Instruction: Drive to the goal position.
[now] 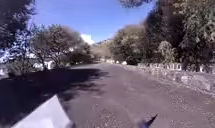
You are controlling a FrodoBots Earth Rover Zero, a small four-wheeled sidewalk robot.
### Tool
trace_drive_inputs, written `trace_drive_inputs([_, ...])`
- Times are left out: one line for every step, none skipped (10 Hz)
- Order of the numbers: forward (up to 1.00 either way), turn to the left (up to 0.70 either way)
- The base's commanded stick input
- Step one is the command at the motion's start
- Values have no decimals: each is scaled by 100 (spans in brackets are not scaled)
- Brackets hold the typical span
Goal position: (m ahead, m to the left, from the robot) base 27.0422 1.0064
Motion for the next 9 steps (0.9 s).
trace_drive_inputs([70, 0])
trace_drive_inputs([70, 0])
trace_drive_inputs([70, 0])
trace_drive_inputs([70, 0])
trace_drive_inputs([70, 0])
trace_drive_inputs([70, 0])
trace_drive_inputs([70, 0])
trace_drive_inputs([70, -27])
trace_drive_inputs([70, -35])
